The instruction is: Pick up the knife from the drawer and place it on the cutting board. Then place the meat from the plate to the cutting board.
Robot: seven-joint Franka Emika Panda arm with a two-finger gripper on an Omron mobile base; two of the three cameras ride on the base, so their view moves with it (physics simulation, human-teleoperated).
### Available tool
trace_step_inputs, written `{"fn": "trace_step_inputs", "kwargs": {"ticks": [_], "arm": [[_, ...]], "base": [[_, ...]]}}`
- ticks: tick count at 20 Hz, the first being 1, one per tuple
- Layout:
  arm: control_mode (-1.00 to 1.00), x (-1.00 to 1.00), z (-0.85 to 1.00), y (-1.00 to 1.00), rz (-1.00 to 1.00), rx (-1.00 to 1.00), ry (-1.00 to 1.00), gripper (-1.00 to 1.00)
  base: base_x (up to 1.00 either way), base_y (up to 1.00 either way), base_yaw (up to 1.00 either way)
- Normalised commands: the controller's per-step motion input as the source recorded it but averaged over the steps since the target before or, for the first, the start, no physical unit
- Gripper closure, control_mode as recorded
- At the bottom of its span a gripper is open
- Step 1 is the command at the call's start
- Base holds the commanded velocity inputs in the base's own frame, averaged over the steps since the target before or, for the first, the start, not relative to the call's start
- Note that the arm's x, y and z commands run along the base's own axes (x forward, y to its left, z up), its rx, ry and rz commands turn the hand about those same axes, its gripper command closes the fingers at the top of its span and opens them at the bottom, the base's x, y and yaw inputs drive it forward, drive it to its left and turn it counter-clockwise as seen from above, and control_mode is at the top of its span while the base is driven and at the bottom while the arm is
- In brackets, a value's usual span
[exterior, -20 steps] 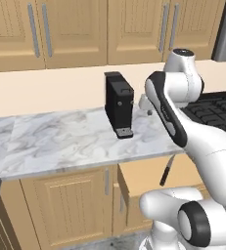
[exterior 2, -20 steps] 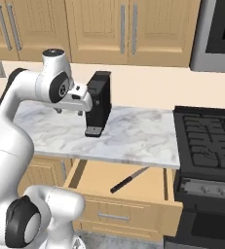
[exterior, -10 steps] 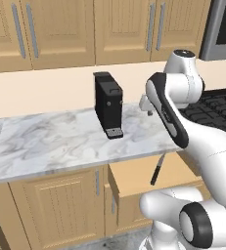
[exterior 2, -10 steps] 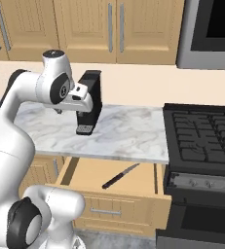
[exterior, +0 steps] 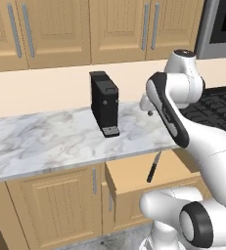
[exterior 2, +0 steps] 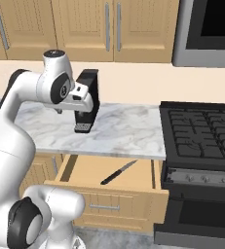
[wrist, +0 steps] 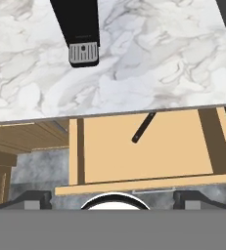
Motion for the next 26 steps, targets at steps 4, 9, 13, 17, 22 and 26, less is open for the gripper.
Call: {"fn": "trace_step_inputs", "kwargs": {"ticks": [4, 9, 13, 17, 22, 26], "arm": [[-1.00, -0.31, -0.61, -0.05, 0.00, 0.00, -0.01, -1.00], [-1.00, -0.46, -0.73, -0.06, 0.00, 0.00, 0.07, -1.00], [-1.00, -0.20, -0.84, -0.16, 0.00, 0.00, 0.16, -1.00], [-1.00, 0.00, -0.78, -0.29, 0.00, 0.00, 0.28, -1.00], [-1.00, -0.04, -0.45, -0.28, 0.00, 0.04, 0.20, -1.00], [-1.00, 0.03, -0.42, -0.07, 0.03, 0.03, 0.02, -1.00]], "base": [[0.00, 0.00, 0.00], [0.00, 0.00, 0.00], [0.00, 0.00, 0.00], [0.00, 0.00, 0.00], [0.00, 0.00, 0.00], [0.00, 0.00, 0.00]]}}
